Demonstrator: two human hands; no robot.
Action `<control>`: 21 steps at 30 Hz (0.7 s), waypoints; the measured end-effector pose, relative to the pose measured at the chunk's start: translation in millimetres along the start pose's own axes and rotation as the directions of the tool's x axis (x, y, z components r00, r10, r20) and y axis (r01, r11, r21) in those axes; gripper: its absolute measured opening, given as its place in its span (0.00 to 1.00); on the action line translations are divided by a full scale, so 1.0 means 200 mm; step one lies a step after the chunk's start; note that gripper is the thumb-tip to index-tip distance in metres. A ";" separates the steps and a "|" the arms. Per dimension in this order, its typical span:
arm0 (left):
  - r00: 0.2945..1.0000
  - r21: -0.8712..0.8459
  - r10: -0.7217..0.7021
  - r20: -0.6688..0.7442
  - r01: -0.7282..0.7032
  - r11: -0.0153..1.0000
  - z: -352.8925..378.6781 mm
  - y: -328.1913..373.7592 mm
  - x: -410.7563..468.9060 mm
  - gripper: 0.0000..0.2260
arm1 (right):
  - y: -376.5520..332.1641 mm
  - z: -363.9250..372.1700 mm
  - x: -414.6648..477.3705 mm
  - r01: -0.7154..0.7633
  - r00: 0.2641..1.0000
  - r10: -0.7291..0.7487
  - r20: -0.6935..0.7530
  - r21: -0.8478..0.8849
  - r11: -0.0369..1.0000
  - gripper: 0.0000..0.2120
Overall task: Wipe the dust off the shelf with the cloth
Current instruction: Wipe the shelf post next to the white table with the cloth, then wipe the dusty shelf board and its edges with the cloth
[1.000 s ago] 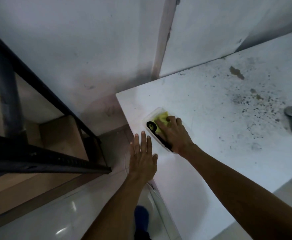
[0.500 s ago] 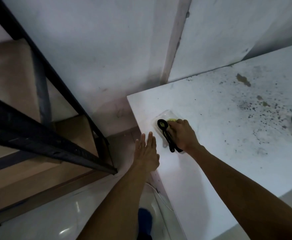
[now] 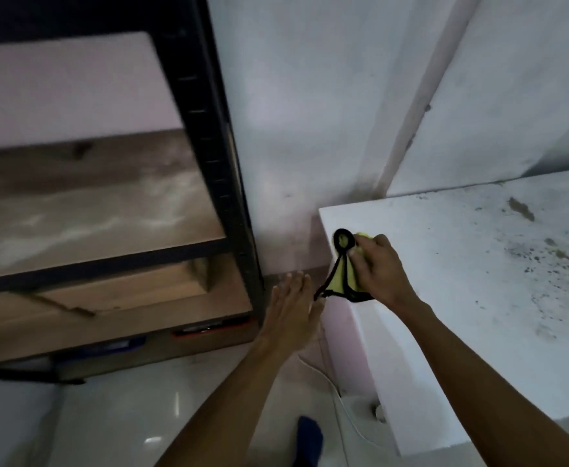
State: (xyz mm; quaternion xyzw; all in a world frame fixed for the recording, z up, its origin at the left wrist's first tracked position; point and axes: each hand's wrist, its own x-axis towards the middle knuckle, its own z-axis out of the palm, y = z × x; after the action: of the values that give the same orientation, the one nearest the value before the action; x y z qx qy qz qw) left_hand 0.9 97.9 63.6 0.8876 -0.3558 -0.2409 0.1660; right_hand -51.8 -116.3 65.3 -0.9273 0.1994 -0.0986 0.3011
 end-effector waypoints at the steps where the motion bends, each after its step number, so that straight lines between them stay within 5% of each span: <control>1: 0.999 -0.038 -0.007 -0.031 0.006 0.999 -0.02 -0.03 -0.07 0.28 | -0.07 0.01 -0.03 0.028 0.999 -0.029 0.016 0.016 0.999 0.21; 9: 0.864 -0.204 -0.285 -0.416 0.216 0.955 -0.19 -0.50 -0.64 0.34 | -0.79 0.09 -0.22 0.335 0.937 -0.343 0.065 0.105 0.936 0.16; 17: 0.674 -0.096 -0.188 -0.714 0.171 0.981 -0.63 -0.95 -0.66 0.29 | -1.38 0.24 -0.10 0.462 0.884 -0.463 0.069 0.034 0.886 0.16; 21: 0.685 -0.061 -0.143 -0.714 0.142 0.988 -0.80 -1.13 -0.58 0.31 | -1.60 0.29 0.10 0.457 0.889 -0.448 0.096 -0.120 0.882 0.16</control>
State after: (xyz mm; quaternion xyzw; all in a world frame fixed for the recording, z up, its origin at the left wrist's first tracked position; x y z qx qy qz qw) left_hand 139.5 356.6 125.7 0.9361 -0.1929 0.1111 0.2724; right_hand 83.1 141.6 212.6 -0.9696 -0.0260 -0.1217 0.2109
